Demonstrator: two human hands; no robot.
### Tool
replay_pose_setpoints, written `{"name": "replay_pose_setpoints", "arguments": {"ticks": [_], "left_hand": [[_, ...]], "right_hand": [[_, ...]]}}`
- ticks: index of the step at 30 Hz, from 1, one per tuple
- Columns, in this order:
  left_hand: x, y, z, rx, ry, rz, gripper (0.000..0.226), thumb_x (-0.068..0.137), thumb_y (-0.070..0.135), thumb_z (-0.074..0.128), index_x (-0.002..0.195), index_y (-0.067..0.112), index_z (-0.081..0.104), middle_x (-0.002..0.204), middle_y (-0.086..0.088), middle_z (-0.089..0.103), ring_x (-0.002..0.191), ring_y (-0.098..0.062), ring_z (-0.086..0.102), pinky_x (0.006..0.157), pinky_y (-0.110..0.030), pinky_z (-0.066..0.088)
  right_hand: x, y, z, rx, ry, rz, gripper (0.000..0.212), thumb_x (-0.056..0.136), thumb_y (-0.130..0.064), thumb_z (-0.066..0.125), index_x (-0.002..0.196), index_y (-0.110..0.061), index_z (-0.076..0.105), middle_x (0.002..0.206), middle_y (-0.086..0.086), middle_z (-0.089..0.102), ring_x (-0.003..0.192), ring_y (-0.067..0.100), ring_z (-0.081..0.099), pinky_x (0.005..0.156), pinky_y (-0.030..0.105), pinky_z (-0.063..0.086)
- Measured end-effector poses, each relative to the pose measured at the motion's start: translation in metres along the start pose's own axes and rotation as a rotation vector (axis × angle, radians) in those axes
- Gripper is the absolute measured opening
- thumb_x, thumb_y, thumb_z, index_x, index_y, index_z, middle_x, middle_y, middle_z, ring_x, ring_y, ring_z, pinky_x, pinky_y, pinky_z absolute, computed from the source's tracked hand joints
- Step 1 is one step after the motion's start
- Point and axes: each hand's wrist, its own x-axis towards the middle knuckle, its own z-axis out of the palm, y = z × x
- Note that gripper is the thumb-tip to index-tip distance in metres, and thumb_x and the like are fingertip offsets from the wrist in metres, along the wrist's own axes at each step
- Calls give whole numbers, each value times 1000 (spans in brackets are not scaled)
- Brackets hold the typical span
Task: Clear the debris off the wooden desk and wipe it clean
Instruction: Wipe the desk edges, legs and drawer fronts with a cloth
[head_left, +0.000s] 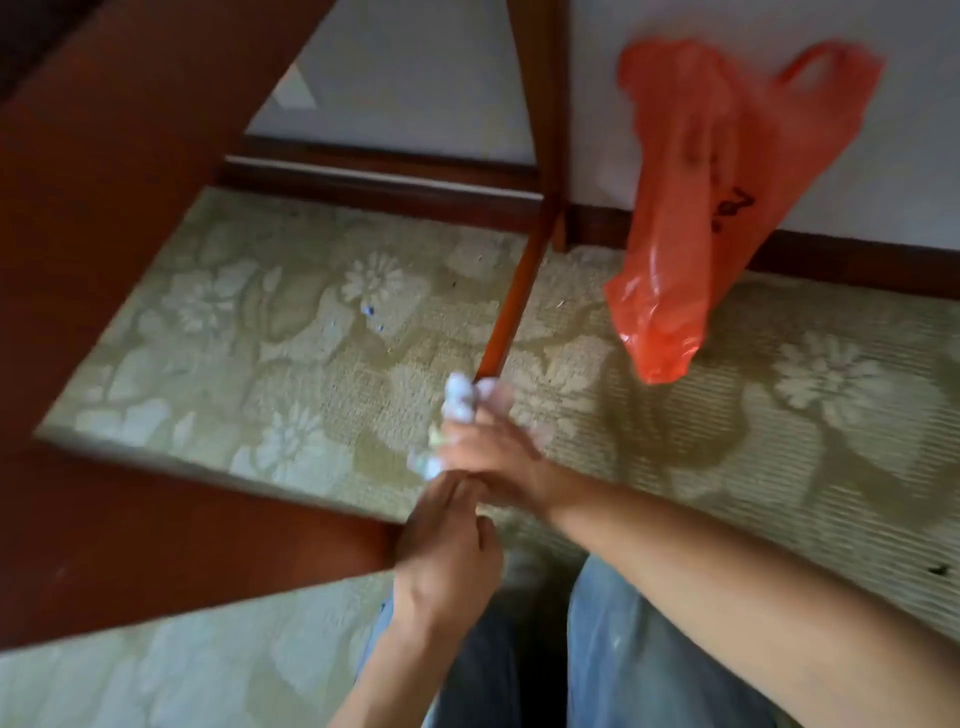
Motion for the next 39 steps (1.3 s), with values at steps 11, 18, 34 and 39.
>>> {"name": "replay_pose_setpoints", "arguments": {"ticks": [11, 18, 34, 39], "left_hand": [[196, 92, 67, -83, -107, -112, 57, 99, 21, 43, 156, 19, 37, 163, -3, 36, 146, -17, 39, 116, -37, 39], [298, 106, 52, -47, 179, 259, 54, 93, 14, 52, 146, 3, 50, 148, -19, 53, 137, -41, 50, 111, -59, 46], [334, 271, -160, 722, 288, 234, 70, 95, 21, 52, 160, 2, 31, 169, -17, 23, 160, -33, 10, 130, -50, 7], [357, 321, -210, 1041, -89, 2, 63, 110, 29, 19, 163, 0, 1, 171, -23, -7, 157, -41, -17, 122, -53, -19]], "right_hand": [[3, 151, -92, 1104, 610, 594, 21, 91, -27, 71, 108, -15, 71, 104, -5, 59, 97, 11, 52, 72, 12, 38], [3, 221, -134, 1164, 824, 352, 59, 65, -3, 80, 112, -26, 52, 111, -2, 57, 103, 5, 59, 86, 27, 46], [95, 213, -348, 1307, 1022, 260, 53, 88, -65, 43, 122, -28, 58, 119, -3, 67, 114, 20, 64, 104, 49, 49], [64, 199, -378, 1505, 1086, 391, 47, 94, -28, 76, 130, -17, 49, 116, 3, 69, 107, 22, 69, 93, 38, 54]]}}
